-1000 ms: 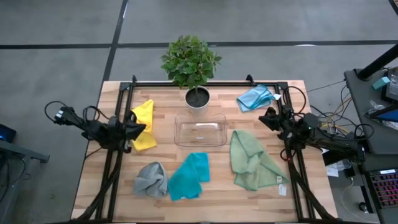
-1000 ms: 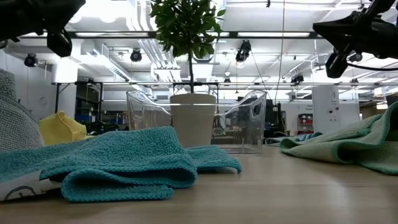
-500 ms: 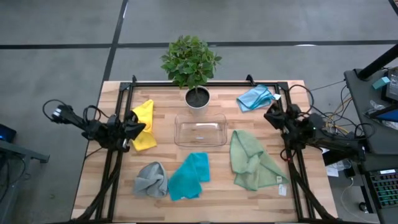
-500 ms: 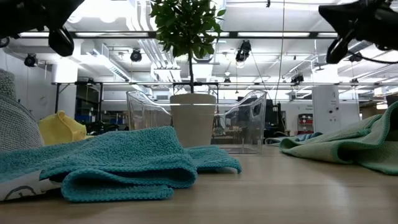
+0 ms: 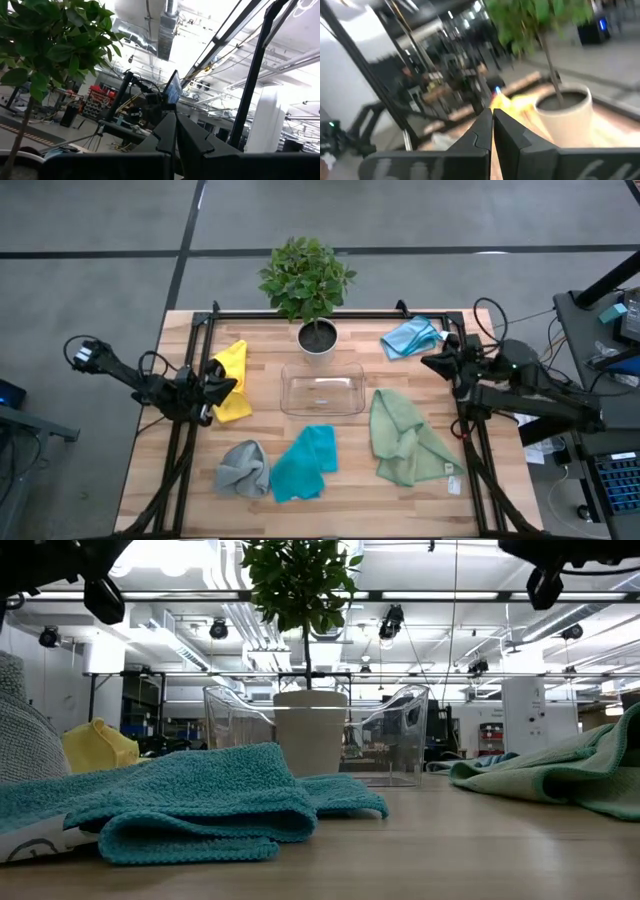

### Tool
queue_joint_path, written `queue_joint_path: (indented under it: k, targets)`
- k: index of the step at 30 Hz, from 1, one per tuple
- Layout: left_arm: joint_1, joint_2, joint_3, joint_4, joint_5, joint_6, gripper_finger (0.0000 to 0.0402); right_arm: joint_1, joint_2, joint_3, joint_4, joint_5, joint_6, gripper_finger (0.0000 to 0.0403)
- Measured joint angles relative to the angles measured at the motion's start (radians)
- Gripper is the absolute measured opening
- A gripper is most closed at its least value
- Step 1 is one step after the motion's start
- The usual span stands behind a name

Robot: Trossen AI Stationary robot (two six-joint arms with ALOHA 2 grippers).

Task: Fold microfiber towels
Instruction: Fold the green microfiber cloth

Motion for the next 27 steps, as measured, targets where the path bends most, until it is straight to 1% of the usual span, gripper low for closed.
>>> queue_joint_path:
  k: [5, 9, 13, 20, 23, 25, 26, 27]
  targets:
    - [0.0, 0.017, 0.0, 0.0, 0.0, -0.004, 0.0, 0.0, 0.103, 0.077, -0.199, 0.0, 0.033, 0.0009]
    - [0.0, 0.019, 0.0, 0.0, -0.001, -0.005, 0.0, 0.01, 0.166, 0.104, -0.312, -0.009, 0.086, 0.0009]
    - [0.0, 0.017, 0.0, 0.0, -0.001, -0.005, 0.0, 0.061, 0.211, 0.114, -0.361, -0.027, 0.164, 0.0009]
    - [0.0, 0.009, 0.0, 0.003, -0.003, 0.004, 0.0, 0.195, 0.288, 0.115, -0.369, -0.026, 0.343, 0.0009]
    - [0.0, 0.013, 0.0, 0.009, -0.008, 0.083, 0.0, 0.26, 0.324, 0.116, -0.381, -0.025, 0.449, 0.0009]
    - [0.0, 0.03, -0.004, -0.028, -0.01, 0.103, 0.0, 0.296, 0.352, 0.116, -0.415, -0.017, 0.52, 0.0009]
    - [0.0, 0.04, -0.004, -0.045, -0.028, 0.082, 0.0, 0.31, 0.369, 0.113, -0.437, -0.01, 0.553, 0.0009]
    - [0.0, 0.053, -0.003, -0.042, -0.054, 0.029, 0.0, 0.319, 0.386, 0.112, -0.463, 0.0, 0.587, 0.0009]
